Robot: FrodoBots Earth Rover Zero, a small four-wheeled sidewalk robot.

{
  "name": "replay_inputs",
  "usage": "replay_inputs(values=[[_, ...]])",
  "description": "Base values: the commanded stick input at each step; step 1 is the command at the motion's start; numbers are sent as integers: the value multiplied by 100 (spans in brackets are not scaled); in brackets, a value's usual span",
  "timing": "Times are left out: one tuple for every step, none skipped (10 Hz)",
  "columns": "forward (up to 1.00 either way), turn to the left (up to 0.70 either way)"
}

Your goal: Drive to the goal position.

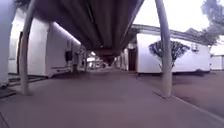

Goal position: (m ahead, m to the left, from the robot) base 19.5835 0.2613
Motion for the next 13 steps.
replay_inputs(values=[[85, 0], [85, 0], [85, 0], [85, 0], [85, 0], [85, 0], [85, 0], [85, 0], [85, 0], [85, 0], [85, 0], [85, 0], [85, 0]])
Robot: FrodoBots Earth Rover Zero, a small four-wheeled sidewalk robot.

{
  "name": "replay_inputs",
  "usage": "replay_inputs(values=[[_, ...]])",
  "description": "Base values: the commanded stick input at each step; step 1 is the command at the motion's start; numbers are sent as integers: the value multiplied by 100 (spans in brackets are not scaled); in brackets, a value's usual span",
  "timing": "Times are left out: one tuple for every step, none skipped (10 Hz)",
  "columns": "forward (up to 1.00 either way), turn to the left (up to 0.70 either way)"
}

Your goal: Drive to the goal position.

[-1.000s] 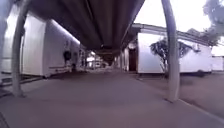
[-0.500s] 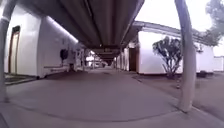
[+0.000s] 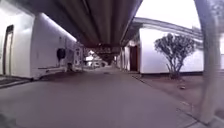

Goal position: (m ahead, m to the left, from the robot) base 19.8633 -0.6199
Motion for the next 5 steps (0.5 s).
replay_inputs(values=[[85, 0], [85, 0], [85, 0], [85, 0], [85, 0]])
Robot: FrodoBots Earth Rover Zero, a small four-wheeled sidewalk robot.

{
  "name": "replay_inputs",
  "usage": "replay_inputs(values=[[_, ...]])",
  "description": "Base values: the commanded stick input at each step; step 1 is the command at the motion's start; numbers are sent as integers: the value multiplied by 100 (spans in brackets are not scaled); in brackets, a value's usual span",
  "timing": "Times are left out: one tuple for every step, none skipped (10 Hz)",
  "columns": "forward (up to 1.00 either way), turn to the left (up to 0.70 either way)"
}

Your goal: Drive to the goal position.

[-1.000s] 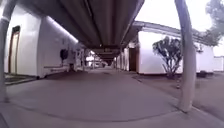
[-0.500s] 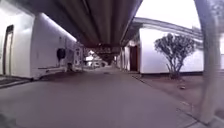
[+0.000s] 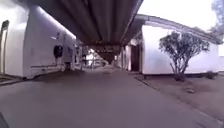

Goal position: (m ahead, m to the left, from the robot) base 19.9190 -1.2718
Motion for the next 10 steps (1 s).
replay_inputs(values=[[85, 0], [85, 0], [85, 0], [85, 0], [85, 0], [85, 0], [85, 0], [85, 0], [85, 0], [85, 0]])
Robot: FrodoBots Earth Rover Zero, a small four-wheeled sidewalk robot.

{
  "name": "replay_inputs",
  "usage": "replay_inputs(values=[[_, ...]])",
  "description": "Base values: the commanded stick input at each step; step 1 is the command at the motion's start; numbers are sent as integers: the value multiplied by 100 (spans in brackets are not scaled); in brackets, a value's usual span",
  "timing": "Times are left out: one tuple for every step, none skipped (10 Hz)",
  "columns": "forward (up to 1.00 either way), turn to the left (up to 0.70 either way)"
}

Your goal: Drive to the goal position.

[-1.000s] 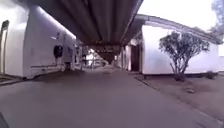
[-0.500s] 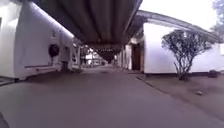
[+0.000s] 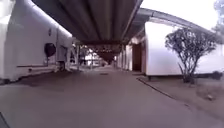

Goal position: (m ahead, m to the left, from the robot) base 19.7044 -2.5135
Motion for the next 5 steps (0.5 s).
replay_inputs(values=[[85, 0], [85, 0], [85, 0], [85, 0], [85, 0]])
